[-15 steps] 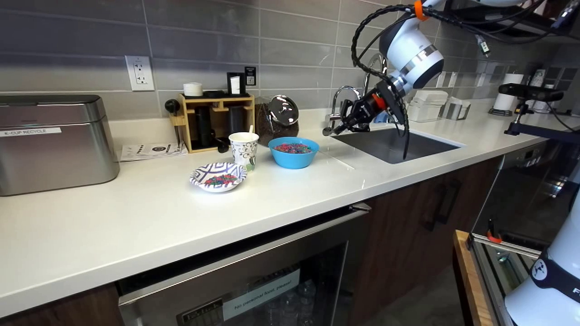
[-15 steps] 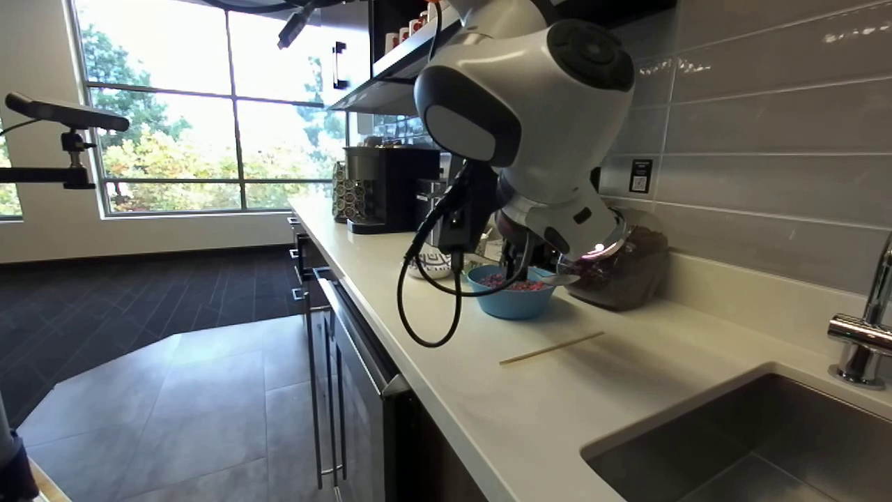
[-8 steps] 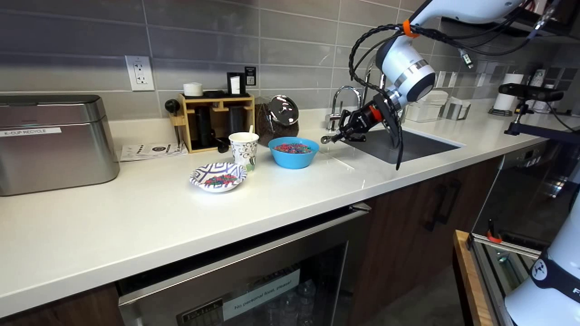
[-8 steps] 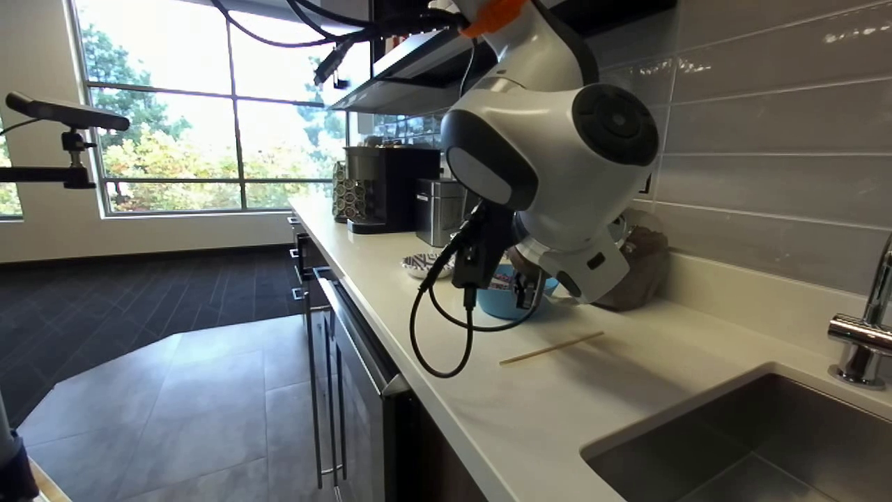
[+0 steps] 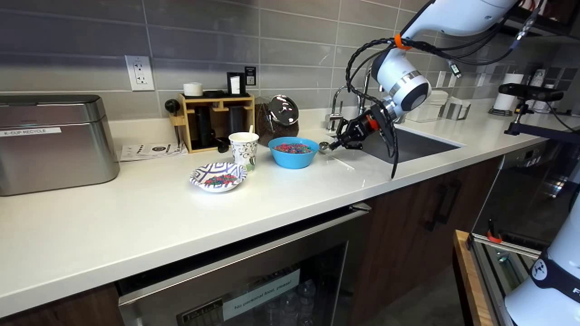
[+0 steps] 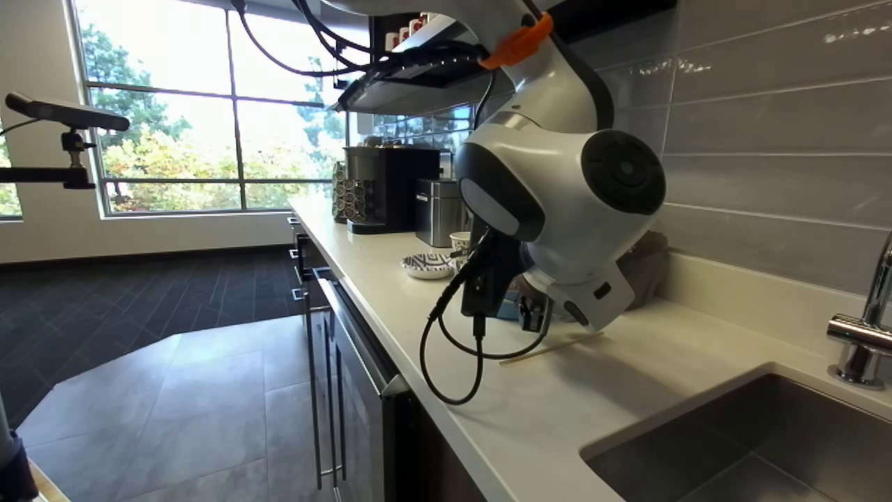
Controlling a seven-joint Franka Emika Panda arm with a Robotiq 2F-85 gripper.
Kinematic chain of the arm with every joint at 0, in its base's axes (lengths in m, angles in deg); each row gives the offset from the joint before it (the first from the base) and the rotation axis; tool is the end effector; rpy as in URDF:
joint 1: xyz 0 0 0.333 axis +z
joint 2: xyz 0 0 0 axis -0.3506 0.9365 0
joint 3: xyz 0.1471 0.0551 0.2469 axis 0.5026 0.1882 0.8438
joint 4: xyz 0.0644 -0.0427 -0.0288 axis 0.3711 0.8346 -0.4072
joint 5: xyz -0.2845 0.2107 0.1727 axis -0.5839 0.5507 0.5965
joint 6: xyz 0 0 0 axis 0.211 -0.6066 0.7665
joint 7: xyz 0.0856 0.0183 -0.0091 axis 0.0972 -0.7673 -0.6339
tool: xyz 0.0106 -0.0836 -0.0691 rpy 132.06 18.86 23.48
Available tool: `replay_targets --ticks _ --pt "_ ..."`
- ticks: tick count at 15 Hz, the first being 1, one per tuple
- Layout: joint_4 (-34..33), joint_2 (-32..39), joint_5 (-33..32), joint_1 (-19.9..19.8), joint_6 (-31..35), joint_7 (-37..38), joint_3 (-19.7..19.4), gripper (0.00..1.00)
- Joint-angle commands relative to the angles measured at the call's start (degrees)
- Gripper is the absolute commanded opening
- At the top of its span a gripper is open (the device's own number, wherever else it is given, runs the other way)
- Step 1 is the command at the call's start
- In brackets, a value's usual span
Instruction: Remove the spoon from the bowl
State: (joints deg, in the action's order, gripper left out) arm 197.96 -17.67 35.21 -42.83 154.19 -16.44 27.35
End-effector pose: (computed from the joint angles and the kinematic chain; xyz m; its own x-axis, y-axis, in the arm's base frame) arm 0.4134 -0.3478 0.2440 0.4459 -0.8903 -0.0924 -0.5821 -0.2100 -0.7856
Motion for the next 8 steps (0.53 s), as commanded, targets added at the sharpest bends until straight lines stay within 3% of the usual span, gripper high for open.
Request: replay_targets --ticks 1,8 --pt "-1.1 2.3 2.5 -1.3 -2.0 -4.0 1.1 0.01" --pt "-1.4 3.6 3.5 -1.3 -1.9 -5.7 1.5 0.04"
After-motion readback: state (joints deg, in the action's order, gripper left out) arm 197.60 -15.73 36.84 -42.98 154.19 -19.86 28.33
